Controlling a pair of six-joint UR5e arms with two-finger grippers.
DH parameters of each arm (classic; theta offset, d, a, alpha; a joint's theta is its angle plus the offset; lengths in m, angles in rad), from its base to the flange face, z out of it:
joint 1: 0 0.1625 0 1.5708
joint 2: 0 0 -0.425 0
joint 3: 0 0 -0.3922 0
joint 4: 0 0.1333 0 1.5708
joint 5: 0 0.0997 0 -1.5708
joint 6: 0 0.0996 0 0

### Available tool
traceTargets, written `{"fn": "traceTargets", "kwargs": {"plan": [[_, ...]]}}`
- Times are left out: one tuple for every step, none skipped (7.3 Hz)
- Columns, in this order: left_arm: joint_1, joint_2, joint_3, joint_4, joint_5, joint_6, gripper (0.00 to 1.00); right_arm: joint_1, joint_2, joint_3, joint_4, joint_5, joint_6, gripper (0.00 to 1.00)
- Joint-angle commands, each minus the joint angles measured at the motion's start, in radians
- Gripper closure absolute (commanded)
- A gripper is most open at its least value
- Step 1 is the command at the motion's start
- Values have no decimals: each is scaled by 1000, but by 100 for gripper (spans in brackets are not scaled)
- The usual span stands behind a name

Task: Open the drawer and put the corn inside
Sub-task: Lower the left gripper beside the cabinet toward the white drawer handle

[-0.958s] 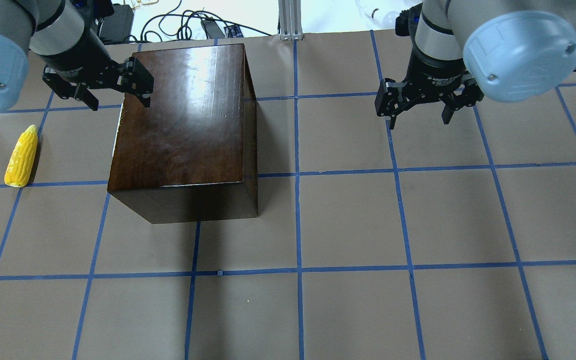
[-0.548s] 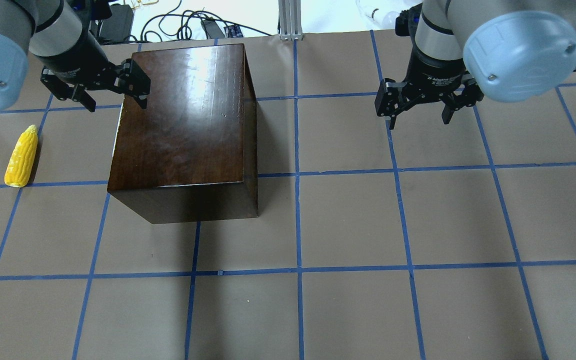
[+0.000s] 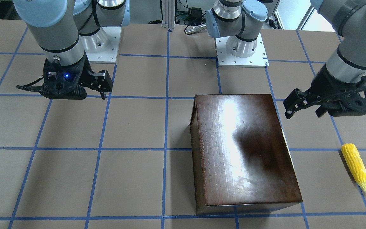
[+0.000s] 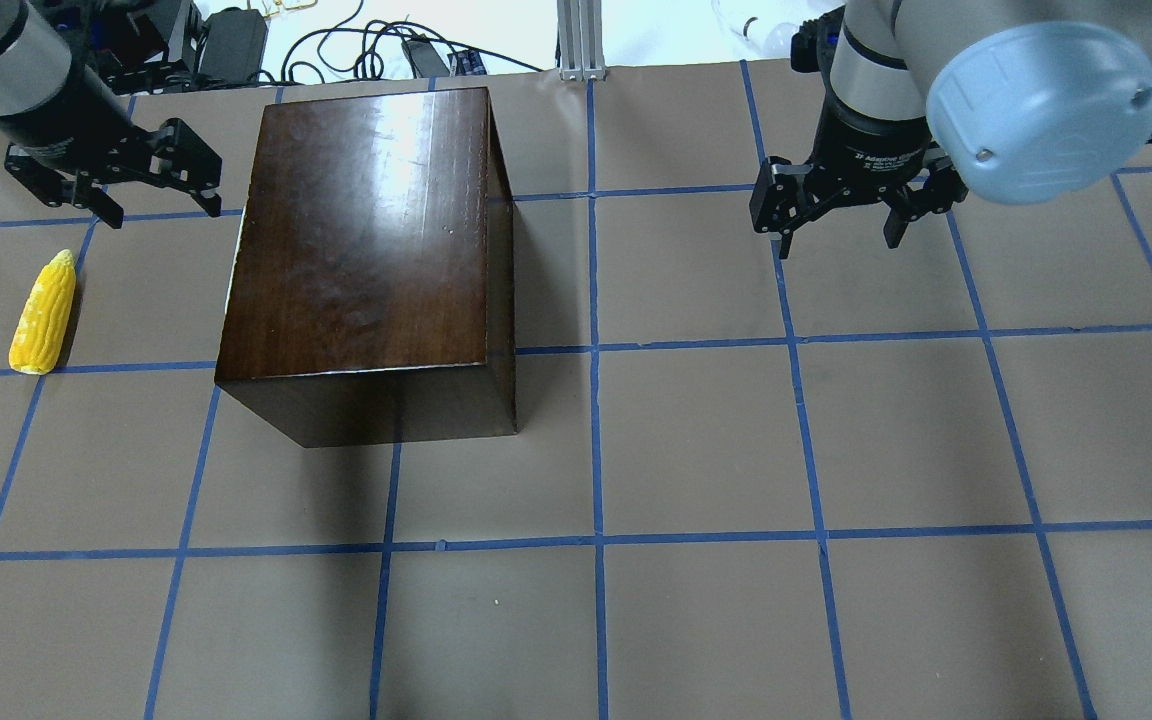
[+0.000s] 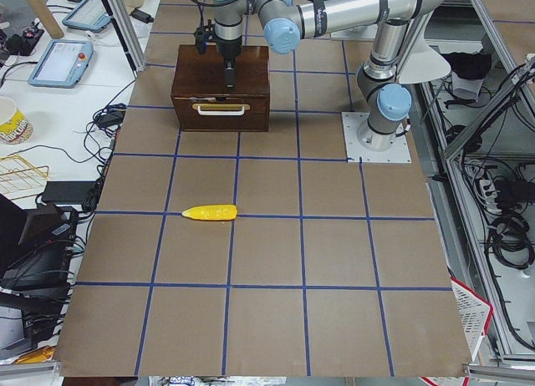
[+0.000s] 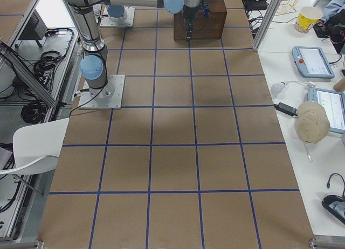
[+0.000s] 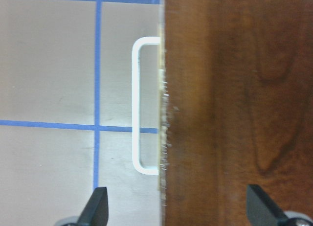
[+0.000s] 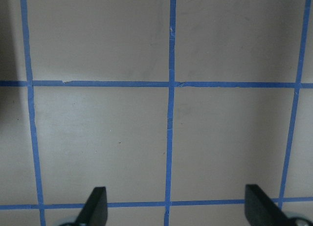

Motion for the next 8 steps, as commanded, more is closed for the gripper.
{"fn": "traceTargets", "kwargs": {"plan": [[81,-22,13,0,-40,92,0,0,0,0,1,-1,0,0],[116,-43,13,9,-48,204,0,0,0,0,1,-1,0,0],[160,-62,11,14,-140,209,0,0,0,0,1,-1,0,0],[185,-86,10,18,-191,215,0,0,0,0,1,-1,0,0],[185,-118,2,23,-195,217,0,0,0,0,1,-1,0,0],[185,-155,-1,58,-227,226,0,0,0,0,1,-1,0,0],[184,-177,-3,58,-280,228,0,0,0,0,-1,-1,0,0],[185,-195,-7,58,-281,264,0,0,0,0,1,-1,0,0]]}}
